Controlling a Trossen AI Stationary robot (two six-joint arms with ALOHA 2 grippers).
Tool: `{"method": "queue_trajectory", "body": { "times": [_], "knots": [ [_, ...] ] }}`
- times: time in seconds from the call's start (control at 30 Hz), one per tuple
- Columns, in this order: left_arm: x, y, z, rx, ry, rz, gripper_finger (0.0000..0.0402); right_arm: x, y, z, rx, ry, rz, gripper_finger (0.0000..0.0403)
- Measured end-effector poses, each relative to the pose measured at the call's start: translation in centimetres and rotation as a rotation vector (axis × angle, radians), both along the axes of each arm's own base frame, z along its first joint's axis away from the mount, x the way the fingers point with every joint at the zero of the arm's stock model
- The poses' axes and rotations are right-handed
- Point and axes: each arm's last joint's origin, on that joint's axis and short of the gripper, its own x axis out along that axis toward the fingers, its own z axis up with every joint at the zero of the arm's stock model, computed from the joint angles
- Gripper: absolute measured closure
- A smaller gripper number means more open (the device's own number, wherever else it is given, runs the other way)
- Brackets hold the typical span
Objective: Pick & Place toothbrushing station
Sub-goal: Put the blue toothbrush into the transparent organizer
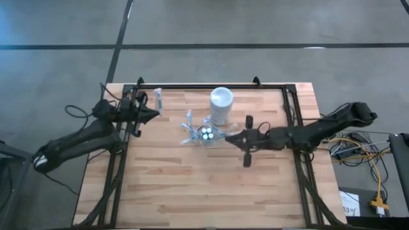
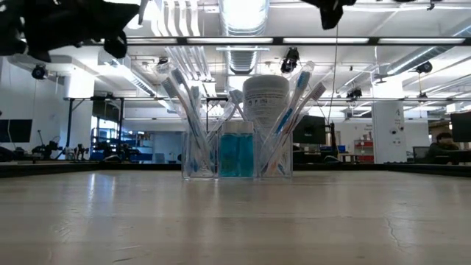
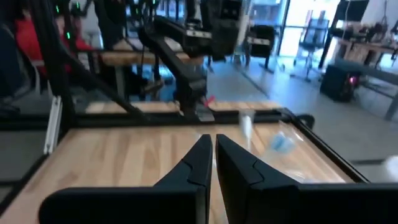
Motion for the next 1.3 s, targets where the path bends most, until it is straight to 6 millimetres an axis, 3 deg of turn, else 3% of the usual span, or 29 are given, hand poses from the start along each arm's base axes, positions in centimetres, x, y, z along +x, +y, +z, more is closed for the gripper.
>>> {"method": "queue_trajectory", "body": {
  "times": [0.27, 0.43, 0.6, 0.83, 1.07, 1.3],
  "knots": [
    [2.5, 0.8, -0.1, 0.027, 0.052, -0.05, 0.0401, 2.7, 2.4, -5.4, -0.082, -0.077, -0.078, 0.0385],
    [3.6, 0.9, 0.3, 0.037, 0.061, -0.08, 0.0401, 3.6, 1.2, -7.1, -0.09, -0.08, -0.185, 0.0385],
    [4.0, 0.9, 0.1, 0.015, 0.089, -0.093, 0.0401, 4.1, -0.4, -7.3, -0.062, -0.083, -0.215, 0.0359],
    [5.2, -0.2, 1.5, 0.096, 0.055, -0.18, 0.0401, 4.8, -3.2, -6.0, -0.074, -0.104, -0.224, 0.0281],
    [6.8, -1.7, 3.3, 0.145, 0.008, -0.142, 0.0401, 6.5, -5.4, -1.9, -0.159, -0.276, 0.001, 0.0204],
    [7.9, -2.2, 4.3, 0.173, 0.016, -0.155, 0.0401, 7.9, -7.2, 1.8, -0.018, -0.351, 0.148, 0.0144]
  ]
}}
